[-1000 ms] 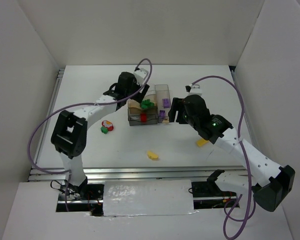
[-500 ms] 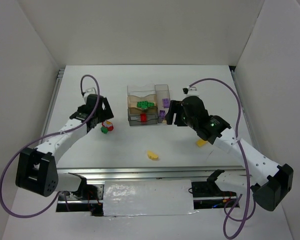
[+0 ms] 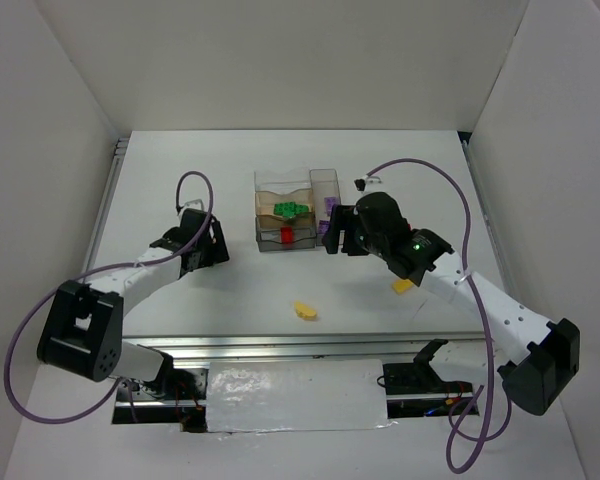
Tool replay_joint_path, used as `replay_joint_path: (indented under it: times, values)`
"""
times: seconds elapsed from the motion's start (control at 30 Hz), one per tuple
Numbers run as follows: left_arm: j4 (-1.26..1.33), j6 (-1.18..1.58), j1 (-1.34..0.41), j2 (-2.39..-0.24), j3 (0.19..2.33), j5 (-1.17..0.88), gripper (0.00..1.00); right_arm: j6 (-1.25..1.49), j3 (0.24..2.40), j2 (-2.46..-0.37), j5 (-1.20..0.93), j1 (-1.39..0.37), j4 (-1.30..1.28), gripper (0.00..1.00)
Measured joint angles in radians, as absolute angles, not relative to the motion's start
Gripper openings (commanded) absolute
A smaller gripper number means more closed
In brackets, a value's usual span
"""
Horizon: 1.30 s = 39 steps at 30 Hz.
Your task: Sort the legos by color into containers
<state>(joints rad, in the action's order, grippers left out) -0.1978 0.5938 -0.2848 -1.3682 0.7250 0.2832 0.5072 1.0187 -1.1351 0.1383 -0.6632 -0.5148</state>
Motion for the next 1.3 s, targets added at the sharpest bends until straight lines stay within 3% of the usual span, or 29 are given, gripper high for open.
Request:
replay_joint_path:
  times: [0.1,0.37,0.53,0.6,0.8,1.1,1.23,1.3]
  values:
    - [-0.191,0.56,-0.285,-1.442,0.754,0.279,0.73,0.507,1.019,-1.137,0.134,-0.665,-0.511,0.76]
    - [-0.148,0.522,-0.285,-1.489,0.782,0.252,0.7,0.504,1.019,-1.144,0.134,-0.67,-0.509,0.76]
    - [-0.15,0.517,-0.285,-1.532,0.799,0.244,0.71,0.504,1.019,-1.15,0.134,-0.67,-0.508,0.76]
    - [-0.16,0.506,-0.285,-1.56,0.799,0.237,0.83,0.504,1.019,-1.151,0.134,-0.67,-0.508,0.76]
    - [-0.163,0.498,-0.285,-1.567,0.801,0.232,0.78,0.503,1.019,-1.153,0.134,-0.67,-0.508,0.76]
    - [-0.179,0.496,-0.285,-1.601,0.837,0.238,0.48,0.503,1.019,-1.154,0.134,-0.67,-0.508,0.76]
    - [-0.178,0.482,-0.285,-1.628,0.865,0.248,0.16,0.503,1.019,-1.155,0.134,-0.67,-0.508,0.76]
    - [-0.178,0.476,-0.285,-1.633,0.87,0.249,0.09,0.503,1.019,-1.155,0.134,-0.67,-0.508,0.76]
